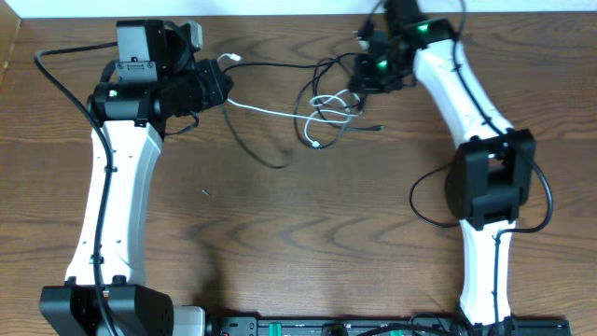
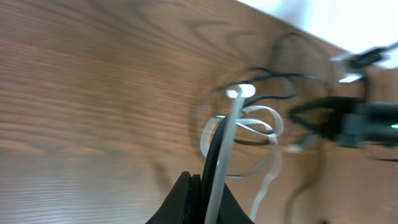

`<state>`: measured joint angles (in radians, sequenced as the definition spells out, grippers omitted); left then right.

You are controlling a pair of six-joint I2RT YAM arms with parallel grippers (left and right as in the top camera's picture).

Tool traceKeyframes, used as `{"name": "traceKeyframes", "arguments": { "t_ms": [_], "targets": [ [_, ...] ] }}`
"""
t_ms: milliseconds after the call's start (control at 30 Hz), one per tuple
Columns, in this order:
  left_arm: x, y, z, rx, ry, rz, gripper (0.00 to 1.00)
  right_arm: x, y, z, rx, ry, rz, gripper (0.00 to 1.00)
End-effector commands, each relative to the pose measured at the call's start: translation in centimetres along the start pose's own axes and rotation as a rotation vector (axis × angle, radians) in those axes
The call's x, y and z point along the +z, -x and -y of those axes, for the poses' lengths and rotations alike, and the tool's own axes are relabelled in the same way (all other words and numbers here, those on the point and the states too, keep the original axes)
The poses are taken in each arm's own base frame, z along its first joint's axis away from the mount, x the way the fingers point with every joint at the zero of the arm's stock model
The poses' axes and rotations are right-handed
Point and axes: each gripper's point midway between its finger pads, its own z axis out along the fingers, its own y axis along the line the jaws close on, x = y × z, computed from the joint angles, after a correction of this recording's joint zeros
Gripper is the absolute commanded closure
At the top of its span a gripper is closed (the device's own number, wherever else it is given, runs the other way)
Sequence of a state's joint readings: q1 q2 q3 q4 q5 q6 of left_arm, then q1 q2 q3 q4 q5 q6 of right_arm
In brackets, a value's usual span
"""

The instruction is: Untangle cables

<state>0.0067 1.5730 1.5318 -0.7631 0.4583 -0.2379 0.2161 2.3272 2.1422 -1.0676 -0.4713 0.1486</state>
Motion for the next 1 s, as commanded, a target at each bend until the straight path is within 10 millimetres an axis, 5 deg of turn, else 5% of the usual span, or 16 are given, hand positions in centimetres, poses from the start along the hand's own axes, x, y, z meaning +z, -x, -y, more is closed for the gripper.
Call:
{"name": "traceKeyframes", "arguments": {
  "t_ms": [0,267,700,967],
  "targets": [
    [-0.4,1.0,-2.7,0.086,0.16,0.045,0.92,-3.0,0.7,4.8,0.008,-0.186,0.046,0.99],
    [-1.0,2.5,-2.8,0.119,0.173,0.093,0.92,-5.7,-0.6,11.5,0.095,-0.429,0.013,0.99],
    [-9.0,6.4,1.1,0.208,0.14,0.315,0.92,-8.0,-1.1,15.6,0.144,-0.568,0.013,0.99],
    [-13.5,6.8,1.9,0.22,0.14,0.421,0.92,-8.6,-1.3,16.7,0.17,-0.574,0.014,0.99]
  ]
}}
